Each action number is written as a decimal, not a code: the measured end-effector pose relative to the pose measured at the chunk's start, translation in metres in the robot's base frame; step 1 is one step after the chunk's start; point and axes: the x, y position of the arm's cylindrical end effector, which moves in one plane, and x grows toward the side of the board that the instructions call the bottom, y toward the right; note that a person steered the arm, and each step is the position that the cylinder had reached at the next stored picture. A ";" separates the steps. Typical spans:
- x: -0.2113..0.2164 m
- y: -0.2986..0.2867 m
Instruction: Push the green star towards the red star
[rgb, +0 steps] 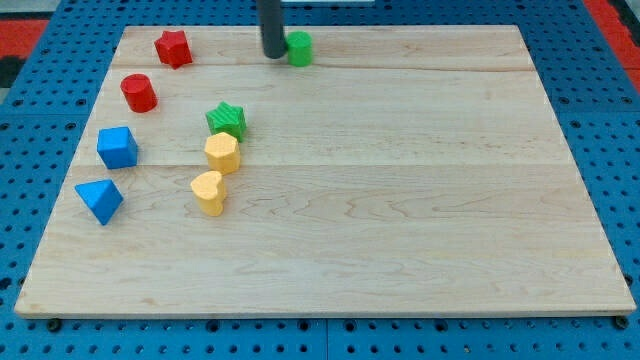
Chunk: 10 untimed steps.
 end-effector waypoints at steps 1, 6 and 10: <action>-0.002 0.062; 0.163 -0.023; 0.128 -0.060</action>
